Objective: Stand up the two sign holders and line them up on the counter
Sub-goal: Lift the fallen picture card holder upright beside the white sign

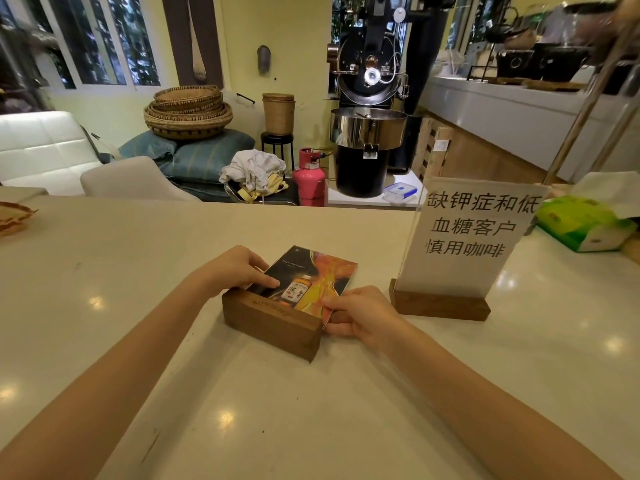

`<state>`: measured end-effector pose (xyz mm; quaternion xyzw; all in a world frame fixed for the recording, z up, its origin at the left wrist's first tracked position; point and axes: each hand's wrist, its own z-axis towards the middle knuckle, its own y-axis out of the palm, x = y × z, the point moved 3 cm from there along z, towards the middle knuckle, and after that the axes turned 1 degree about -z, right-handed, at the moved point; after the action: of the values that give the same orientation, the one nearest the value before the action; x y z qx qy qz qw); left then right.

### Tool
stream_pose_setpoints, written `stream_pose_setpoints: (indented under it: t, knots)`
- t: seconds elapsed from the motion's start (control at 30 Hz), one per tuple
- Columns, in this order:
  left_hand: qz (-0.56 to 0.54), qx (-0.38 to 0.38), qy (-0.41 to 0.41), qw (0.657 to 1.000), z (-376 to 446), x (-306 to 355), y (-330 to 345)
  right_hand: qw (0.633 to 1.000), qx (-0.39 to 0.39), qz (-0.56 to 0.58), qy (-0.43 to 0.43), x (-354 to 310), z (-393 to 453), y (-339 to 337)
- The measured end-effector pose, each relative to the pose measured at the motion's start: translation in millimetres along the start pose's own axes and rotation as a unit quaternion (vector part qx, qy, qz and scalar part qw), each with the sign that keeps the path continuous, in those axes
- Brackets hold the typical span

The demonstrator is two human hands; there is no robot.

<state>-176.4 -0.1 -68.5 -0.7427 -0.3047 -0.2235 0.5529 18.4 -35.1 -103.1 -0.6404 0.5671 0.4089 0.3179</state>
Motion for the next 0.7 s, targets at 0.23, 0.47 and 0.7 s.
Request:
stream_pose_setpoints:
  t: [0.23, 0.47, 0.7]
  knots:
    - [-0.013, 0.028, 0.045, 0.999, -2.6, 7.5, -1.2, 0.998, 0.009, -0.019, -0.06, -6.9, -6.8, -4.5]
    - [-0.05, 0.095, 0.129, 0.986, -7.7, 28.3, 0.5, 0.975, 0.063, -0.081, -0.198, -25.1, -24.3, -19.1]
    - [-0.083, 0.134, 0.199, 0.967, -13.8, 38.5, 7.4, 0.945, 0.105, -0.12, -0.285, -30.1, -35.8, -26.5]
